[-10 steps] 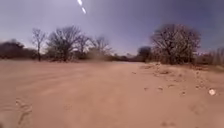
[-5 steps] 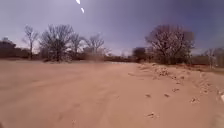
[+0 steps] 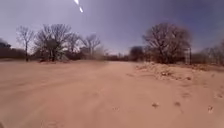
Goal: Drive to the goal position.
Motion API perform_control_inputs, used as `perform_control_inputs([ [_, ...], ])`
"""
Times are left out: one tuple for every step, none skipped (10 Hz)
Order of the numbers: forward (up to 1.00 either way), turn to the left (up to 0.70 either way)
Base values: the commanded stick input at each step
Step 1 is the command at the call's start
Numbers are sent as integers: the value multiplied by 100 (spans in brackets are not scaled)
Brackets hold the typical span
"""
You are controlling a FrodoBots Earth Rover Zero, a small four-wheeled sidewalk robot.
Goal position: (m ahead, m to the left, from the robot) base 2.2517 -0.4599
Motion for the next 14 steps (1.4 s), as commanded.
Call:
perform_control_inputs([
  [100,0],
  [100,0],
  [100,0],
  [100,0],
  [100,0],
  [100,0],
  [100,0],
  [100,0],
  [100,0],
  [100,0],
  [100,0],
  [100,0],
  [100,0],
  [100,0],
])
